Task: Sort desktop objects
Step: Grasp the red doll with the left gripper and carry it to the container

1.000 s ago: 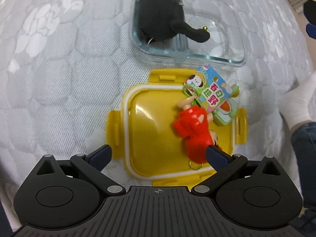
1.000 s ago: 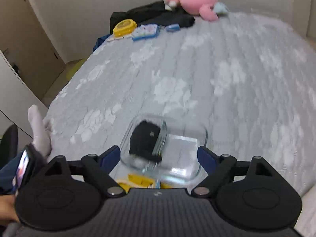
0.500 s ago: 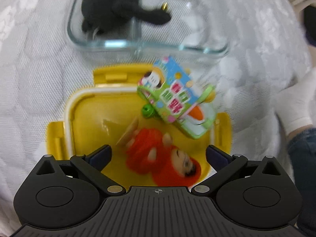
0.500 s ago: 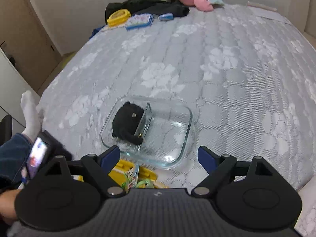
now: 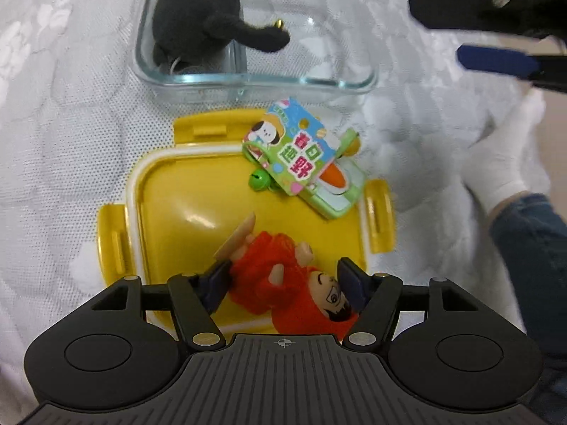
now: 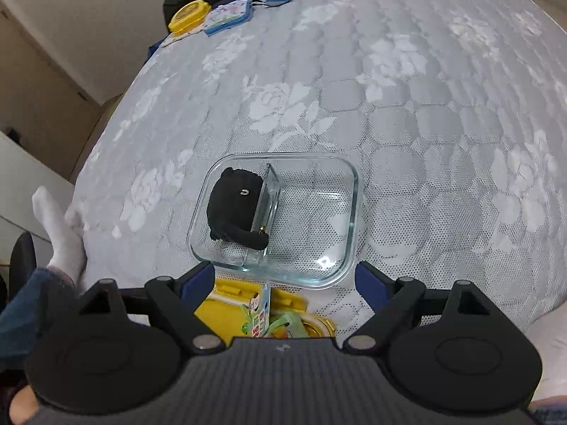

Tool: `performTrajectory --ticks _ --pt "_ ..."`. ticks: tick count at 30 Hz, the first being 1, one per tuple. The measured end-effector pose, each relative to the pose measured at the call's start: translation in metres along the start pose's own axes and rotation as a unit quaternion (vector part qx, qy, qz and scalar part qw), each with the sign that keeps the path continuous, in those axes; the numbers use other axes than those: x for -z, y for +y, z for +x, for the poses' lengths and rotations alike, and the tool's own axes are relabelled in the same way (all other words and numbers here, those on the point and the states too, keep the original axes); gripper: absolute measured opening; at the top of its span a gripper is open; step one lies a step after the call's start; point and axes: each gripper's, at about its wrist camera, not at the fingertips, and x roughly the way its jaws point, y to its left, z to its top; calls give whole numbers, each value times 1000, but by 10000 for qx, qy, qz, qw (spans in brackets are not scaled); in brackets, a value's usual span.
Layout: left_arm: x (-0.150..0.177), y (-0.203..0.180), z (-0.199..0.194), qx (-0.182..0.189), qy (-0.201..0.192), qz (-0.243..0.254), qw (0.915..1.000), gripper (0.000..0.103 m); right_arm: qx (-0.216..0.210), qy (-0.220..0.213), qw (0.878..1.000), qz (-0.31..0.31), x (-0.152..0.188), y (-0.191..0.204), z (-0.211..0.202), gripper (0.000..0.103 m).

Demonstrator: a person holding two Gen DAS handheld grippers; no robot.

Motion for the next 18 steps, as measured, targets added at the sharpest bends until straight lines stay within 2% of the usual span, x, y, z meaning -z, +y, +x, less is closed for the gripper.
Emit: performTrajectory --ticks 2,6,9,11,13,15,18 --pt "-2 -3 -14 82 -193 95 9997 70 110 -80 9999 8 -1 -2 -2 87" --pt "-27 -12 -39 235 -649 203 9974 70 208 -224 9993 194 -4 -11 -8 87" --pt "-56 -20 -50 96 -1110 487 9926 70 239 -390 9978 482 -7 -21 -13 88" --pt "-76 -29 -53 -174 -1432 949 9850 70 287 -492 9960 682 -9 -29 -16 89" --pt "-94 -40 -49 -582 -1720 1594 9704 70 331 -537 9944 843 -10 -36 -16 90" --pt "-107 -46 -40 -950 -1773 2064 9576 70 376 -519 9938 904 -9 -41 -14 90" --pt "-120 -47 -20 -1074 -1648 2348 9519 70 440 -510 9936 912 -9 -46 -12 90"
